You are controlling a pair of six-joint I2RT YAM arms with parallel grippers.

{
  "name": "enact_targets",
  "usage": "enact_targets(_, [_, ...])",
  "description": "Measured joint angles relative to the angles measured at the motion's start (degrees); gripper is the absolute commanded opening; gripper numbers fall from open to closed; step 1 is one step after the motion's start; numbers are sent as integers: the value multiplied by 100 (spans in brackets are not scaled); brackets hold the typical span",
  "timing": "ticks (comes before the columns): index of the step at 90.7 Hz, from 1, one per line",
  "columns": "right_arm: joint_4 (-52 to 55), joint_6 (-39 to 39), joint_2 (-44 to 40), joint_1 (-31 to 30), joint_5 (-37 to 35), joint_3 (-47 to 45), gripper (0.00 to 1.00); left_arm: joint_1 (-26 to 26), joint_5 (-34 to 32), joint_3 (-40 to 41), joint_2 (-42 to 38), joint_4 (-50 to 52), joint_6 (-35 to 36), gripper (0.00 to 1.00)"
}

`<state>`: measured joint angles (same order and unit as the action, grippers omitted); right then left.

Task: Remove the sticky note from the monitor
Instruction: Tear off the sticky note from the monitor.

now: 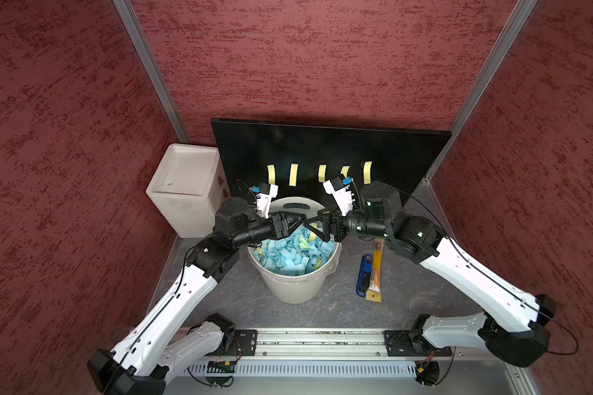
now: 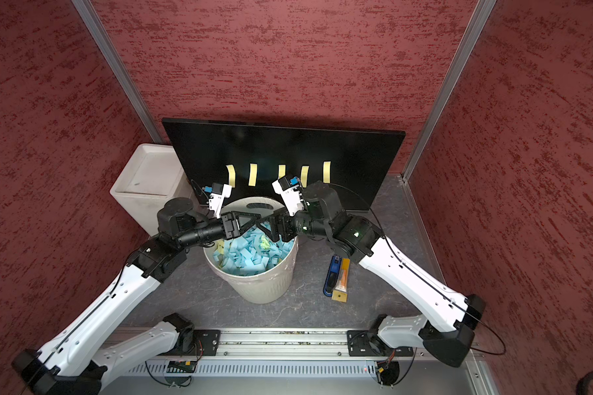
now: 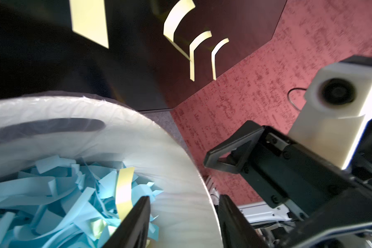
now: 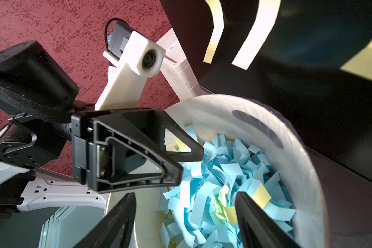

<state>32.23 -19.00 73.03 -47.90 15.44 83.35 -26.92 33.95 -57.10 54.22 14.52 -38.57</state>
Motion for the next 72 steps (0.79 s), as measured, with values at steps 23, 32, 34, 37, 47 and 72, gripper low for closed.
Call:
enact_targets(23, [101,149,-284,186,-280,-105,81,334,374,225,-151,-518,-402,100])
enact_targets(32, [129,203,-417,282,-376,-164,82,503,544,339,-138,-660,-616,100])
enact_targets(34, [149,214,-450,310,-402,-175,83,546,592,356,-127,-695,-697,100])
enact_targets(37, [168,234,-487,348,-437,-192,83,614,660,376,-101,-739,-785,100])
enact_targets(47, [225,297,-619,476,-557,-273,84,841,905,389,55,-894,-1088,100])
enact_targets(72, [420,415,-861,846,-909,-428,86,997,1088,444,205,-872,-1333,100])
